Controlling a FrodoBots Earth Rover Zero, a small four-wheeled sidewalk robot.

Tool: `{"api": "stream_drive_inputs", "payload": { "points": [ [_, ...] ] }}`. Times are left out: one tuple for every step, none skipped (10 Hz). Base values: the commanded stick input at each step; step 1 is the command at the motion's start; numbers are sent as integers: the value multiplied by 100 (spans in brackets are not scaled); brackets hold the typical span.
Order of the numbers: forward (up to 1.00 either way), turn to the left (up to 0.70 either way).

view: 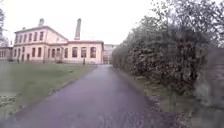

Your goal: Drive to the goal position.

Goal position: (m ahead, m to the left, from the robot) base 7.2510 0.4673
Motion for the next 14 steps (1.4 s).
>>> {"api": "stream_drive_inputs", "payload": {
  "points": [
    [85,0],
    [85,0],
    [85,0],
    [85,0],
    [85,0],
    [85,0],
    [85,0],
    [85,0],
    [85,0],
    [89,0],
    [96,0],
    [100,0],
    [100,0],
    [100,0]
  ]
}}
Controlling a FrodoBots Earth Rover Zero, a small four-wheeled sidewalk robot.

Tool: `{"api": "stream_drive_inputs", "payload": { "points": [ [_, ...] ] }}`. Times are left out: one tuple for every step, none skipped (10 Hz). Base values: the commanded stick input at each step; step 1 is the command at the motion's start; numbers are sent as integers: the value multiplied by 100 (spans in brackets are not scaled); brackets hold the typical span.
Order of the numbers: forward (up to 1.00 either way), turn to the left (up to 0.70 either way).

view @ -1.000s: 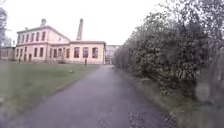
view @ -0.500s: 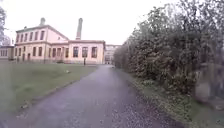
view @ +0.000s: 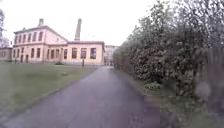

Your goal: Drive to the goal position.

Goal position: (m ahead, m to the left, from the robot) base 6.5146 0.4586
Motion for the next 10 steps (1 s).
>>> {"api": "stream_drive_inputs", "payload": {
  "points": [
    [100,0],
    [100,0],
    [100,0],
    [100,0],
    [100,0],
    [100,0],
    [100,35],
    [100,40],
    [100,26],
    [100,12]
  ]
}}
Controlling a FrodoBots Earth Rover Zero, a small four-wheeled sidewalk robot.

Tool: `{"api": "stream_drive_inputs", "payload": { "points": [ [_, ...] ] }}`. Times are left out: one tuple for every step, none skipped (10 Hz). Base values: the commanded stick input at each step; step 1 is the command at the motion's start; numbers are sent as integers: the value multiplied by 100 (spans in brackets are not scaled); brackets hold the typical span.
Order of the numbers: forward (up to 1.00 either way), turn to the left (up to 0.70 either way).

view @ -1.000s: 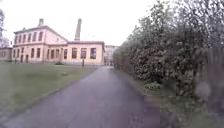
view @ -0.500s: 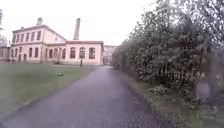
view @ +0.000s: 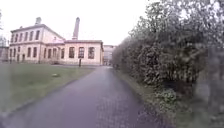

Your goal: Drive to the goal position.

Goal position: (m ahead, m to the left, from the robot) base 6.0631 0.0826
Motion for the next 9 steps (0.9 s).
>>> {"api": "stream_drive_inputs", "payload": {
  "points": [
    [100,0],
    [100,0],
    [100,0],
    [100,0],
    [100,0],
    [100,0],
    [100,0],
    [100,0],
    [100,0]
  ]
}}
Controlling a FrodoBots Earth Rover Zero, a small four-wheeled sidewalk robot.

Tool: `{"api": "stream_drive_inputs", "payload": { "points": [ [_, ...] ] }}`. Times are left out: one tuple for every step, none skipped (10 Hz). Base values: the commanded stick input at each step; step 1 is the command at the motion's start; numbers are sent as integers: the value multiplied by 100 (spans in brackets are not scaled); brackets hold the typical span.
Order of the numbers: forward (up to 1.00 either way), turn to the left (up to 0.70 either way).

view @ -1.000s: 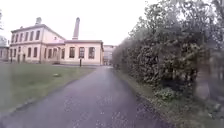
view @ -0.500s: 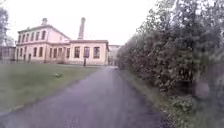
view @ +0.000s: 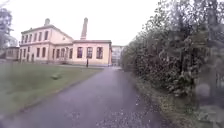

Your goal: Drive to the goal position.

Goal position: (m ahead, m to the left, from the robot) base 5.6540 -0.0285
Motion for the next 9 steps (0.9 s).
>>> {"api": "stream_drive_inputs", "payload": {
  "points": [
    [100,0],
    [100,0],
    [100,0],
    [100,0],
    [100,0],
    [100,0],
    [100,0],
    [100,0],
    [100,0]
  ]
}}
